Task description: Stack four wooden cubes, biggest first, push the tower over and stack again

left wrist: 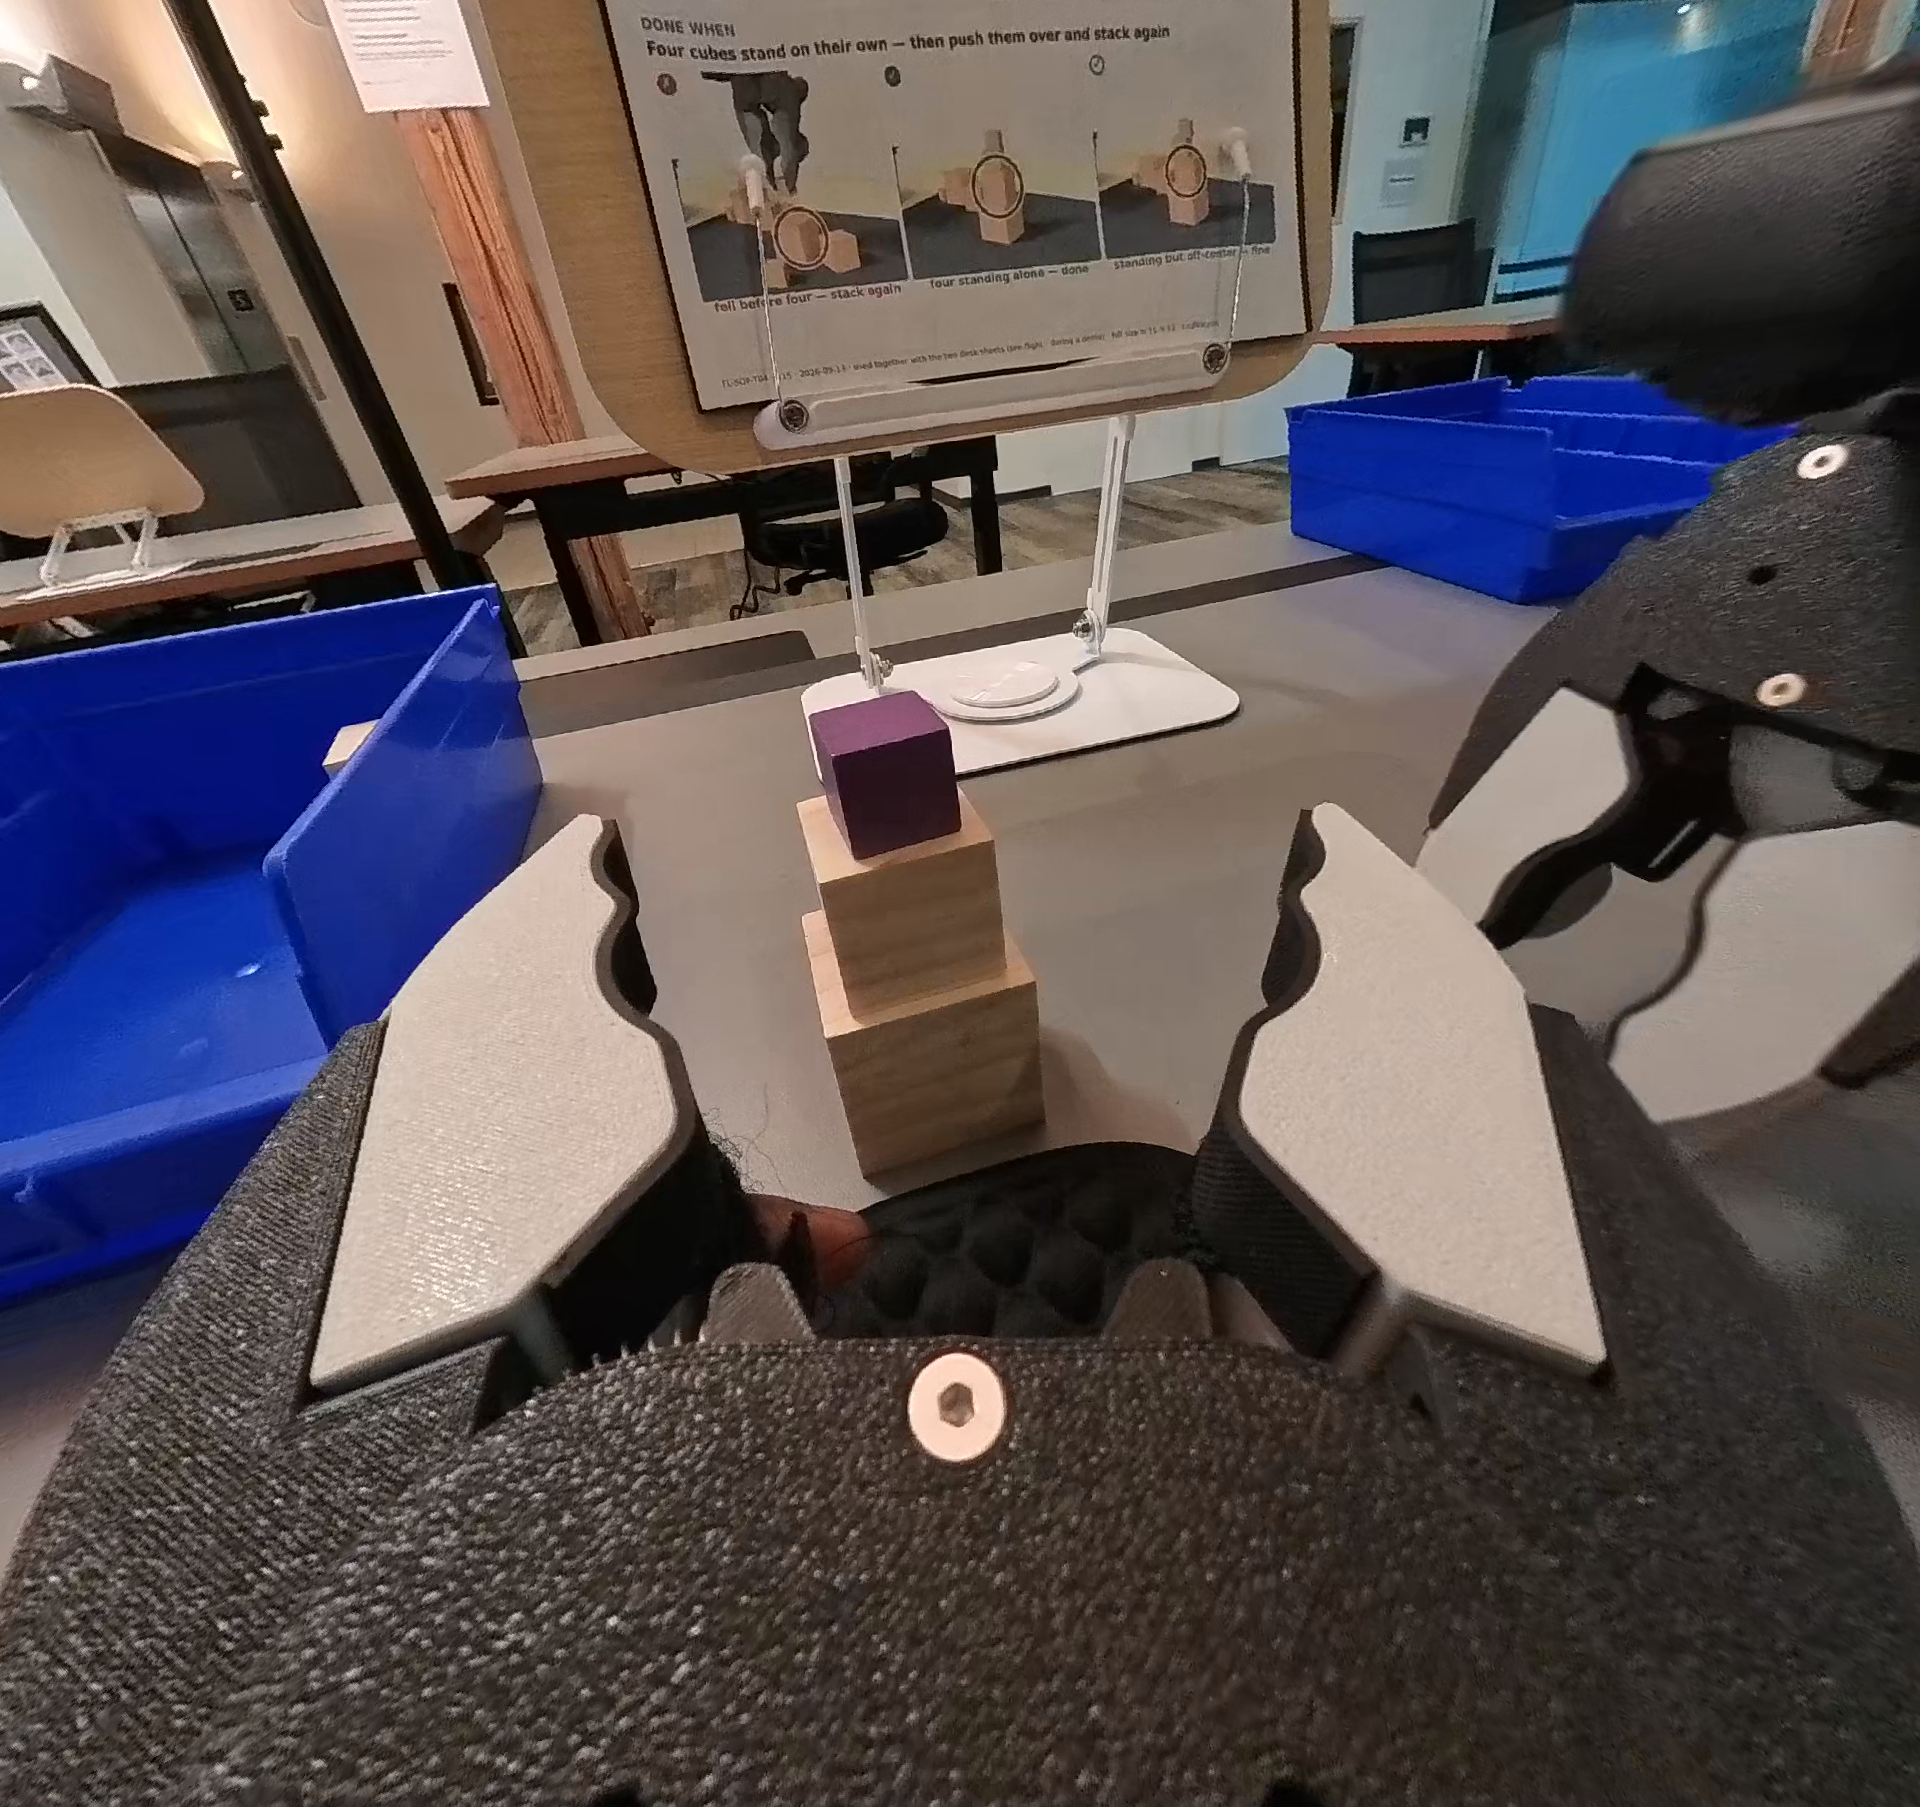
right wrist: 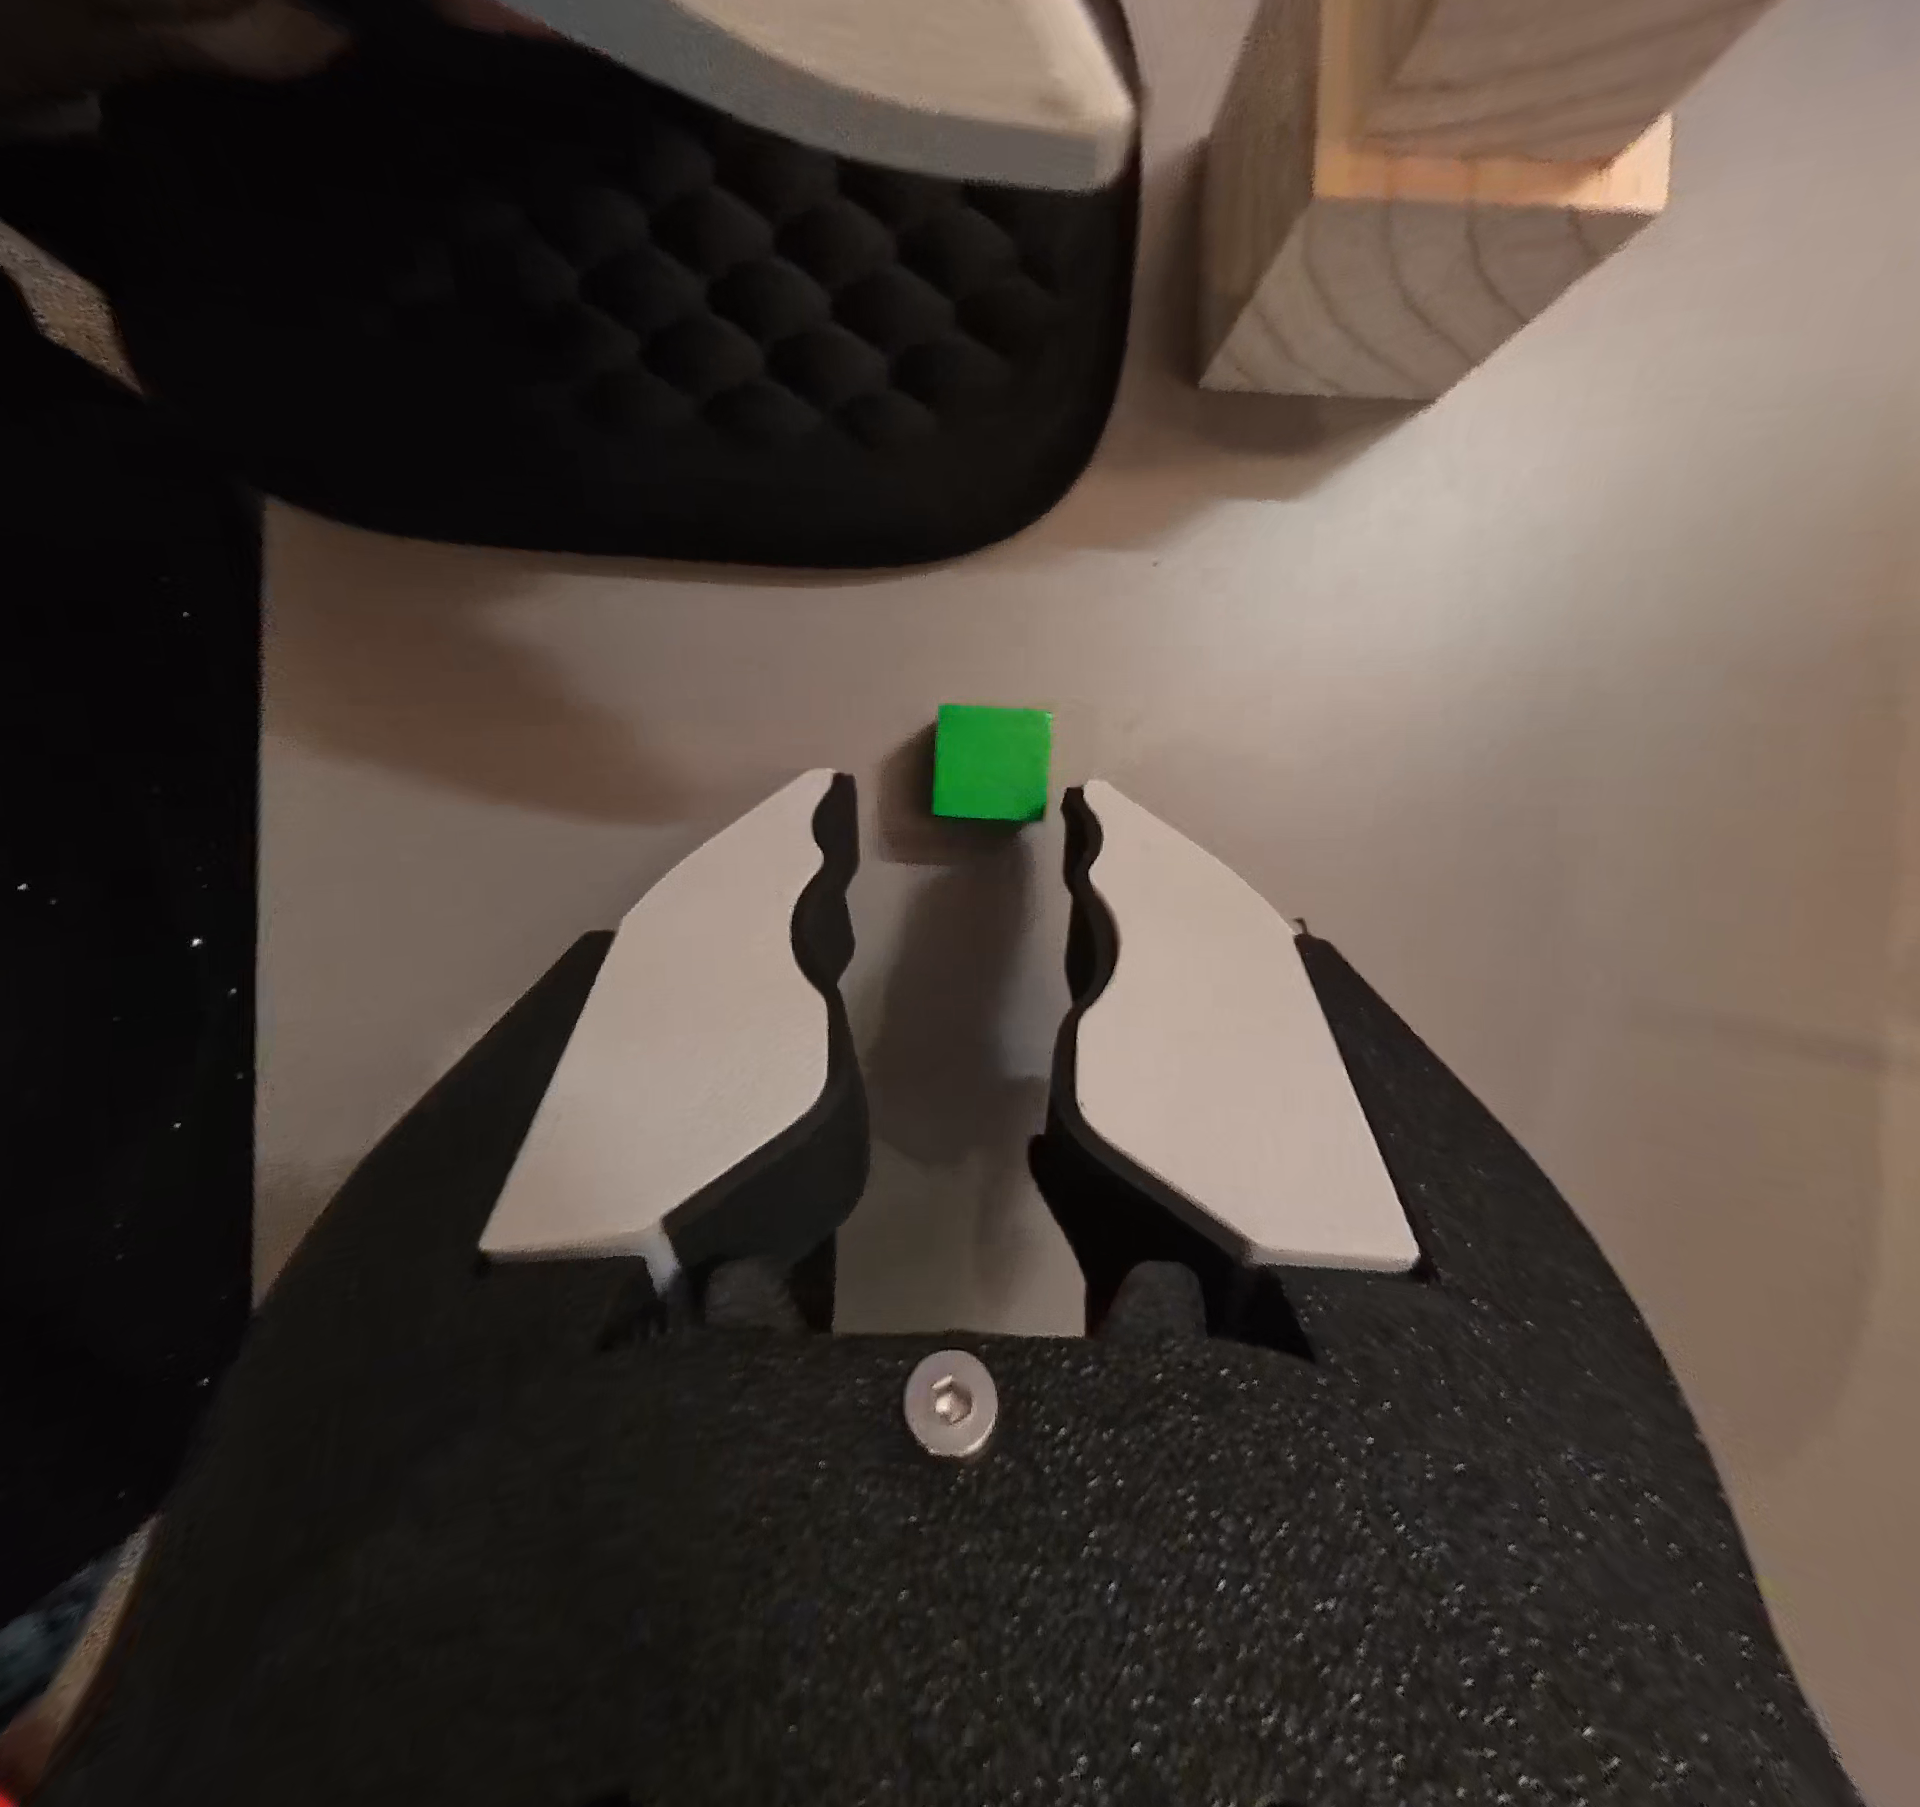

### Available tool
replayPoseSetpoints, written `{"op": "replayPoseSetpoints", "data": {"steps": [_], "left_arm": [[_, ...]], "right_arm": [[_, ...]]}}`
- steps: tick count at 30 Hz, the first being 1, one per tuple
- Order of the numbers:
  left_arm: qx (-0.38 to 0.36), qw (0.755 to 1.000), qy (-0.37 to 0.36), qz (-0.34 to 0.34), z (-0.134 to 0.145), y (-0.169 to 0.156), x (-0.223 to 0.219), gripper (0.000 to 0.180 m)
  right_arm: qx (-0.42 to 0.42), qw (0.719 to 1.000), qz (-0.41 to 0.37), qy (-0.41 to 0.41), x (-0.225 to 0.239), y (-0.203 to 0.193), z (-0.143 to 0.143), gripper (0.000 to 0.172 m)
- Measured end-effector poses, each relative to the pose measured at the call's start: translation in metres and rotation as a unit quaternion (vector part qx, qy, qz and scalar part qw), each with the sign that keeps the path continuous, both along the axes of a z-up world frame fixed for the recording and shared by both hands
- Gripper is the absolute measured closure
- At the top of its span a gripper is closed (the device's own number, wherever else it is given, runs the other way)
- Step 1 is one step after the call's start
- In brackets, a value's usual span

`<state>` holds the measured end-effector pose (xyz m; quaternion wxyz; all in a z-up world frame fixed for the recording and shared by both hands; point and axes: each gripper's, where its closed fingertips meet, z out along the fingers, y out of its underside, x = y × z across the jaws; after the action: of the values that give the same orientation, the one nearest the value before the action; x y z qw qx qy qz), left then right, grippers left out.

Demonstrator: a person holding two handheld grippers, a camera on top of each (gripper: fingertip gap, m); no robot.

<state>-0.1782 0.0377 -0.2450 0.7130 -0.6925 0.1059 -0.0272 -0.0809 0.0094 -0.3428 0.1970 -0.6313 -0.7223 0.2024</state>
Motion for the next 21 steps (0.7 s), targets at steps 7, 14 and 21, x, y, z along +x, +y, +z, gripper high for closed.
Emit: {"op": "replayPoseSetpoints", "data": {"steps": [7, 14, 21], "left_arm": [[-0.001, 1.000, -0.004, -0.001, 0.000, 0.000, 0.000, 0.064], [-0.002, 1.000, -0.006, -0.002, 0.000, 0.000, -0.001, 0.064], [-0.002, 1.000, -0.007, -0.003, 0.000, 0.000, 0.000, 0.064]], "right_arm": [[-0.012, 1.000, -0.017, -0.013, -0.004, 0.003, -0.002, 0.143], [-0.015, 0.999, -0.046, -0.004, -0.009, 0.016, 0.024, 0.151], [0.010, 0.997, -0.046, 0.053, -0.050, 0.047, 0.114, 0.151]]}}
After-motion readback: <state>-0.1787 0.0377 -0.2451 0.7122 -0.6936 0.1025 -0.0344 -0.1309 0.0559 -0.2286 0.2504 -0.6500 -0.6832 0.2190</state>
